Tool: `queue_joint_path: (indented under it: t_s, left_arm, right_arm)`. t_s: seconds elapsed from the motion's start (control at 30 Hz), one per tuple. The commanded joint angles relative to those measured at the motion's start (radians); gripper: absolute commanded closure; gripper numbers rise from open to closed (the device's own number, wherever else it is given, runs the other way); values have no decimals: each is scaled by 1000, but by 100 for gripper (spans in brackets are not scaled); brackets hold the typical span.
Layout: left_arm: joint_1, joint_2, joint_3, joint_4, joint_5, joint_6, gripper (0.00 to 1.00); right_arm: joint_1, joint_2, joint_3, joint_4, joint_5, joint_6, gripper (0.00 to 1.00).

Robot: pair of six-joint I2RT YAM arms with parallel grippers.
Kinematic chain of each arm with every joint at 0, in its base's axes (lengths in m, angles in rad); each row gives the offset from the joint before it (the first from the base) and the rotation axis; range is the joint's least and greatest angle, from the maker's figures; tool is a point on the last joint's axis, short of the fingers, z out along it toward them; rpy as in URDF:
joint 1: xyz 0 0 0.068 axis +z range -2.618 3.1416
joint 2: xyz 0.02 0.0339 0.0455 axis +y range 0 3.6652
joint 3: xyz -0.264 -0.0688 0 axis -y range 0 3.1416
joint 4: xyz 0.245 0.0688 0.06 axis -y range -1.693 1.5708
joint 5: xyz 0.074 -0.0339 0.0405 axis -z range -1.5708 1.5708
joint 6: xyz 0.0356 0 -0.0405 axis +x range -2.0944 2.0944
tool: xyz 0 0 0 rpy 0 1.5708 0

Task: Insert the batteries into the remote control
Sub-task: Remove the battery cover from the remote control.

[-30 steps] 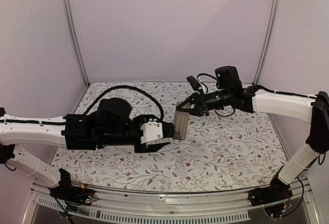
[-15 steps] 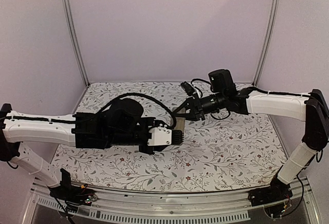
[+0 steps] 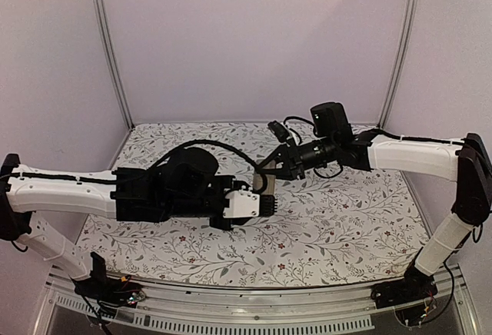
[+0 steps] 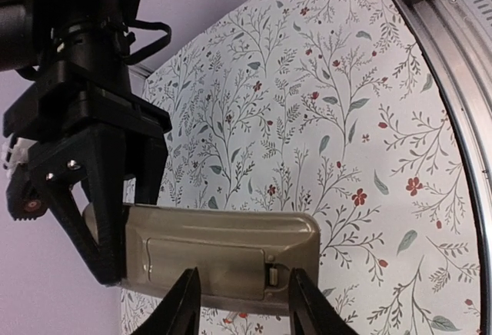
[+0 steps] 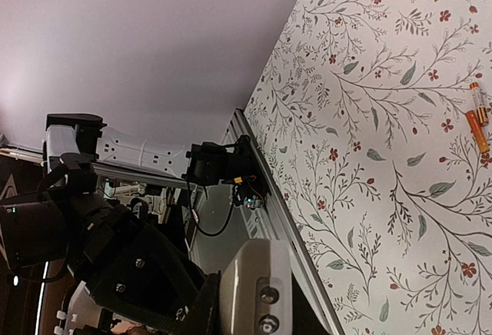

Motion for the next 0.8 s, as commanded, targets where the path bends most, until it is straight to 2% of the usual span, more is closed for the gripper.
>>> queue_joint_path:
  t_s: [0.0, 0.5, 0.77]
  left_arm:
    - [1, 10, 23, -22, -17, 5, 61]
    - [5, 45, 37, -26, -47, 37, 63]
    - [12, 8, 17, 51, -91, 60, 70]
  right_arm:
    - [17, 18, 34, 16, -30, -5, 100]
    - [20, 26, 49, 16, -48, -2, 100]
    - [20, 42, 41, 16, -56, 15, 100]
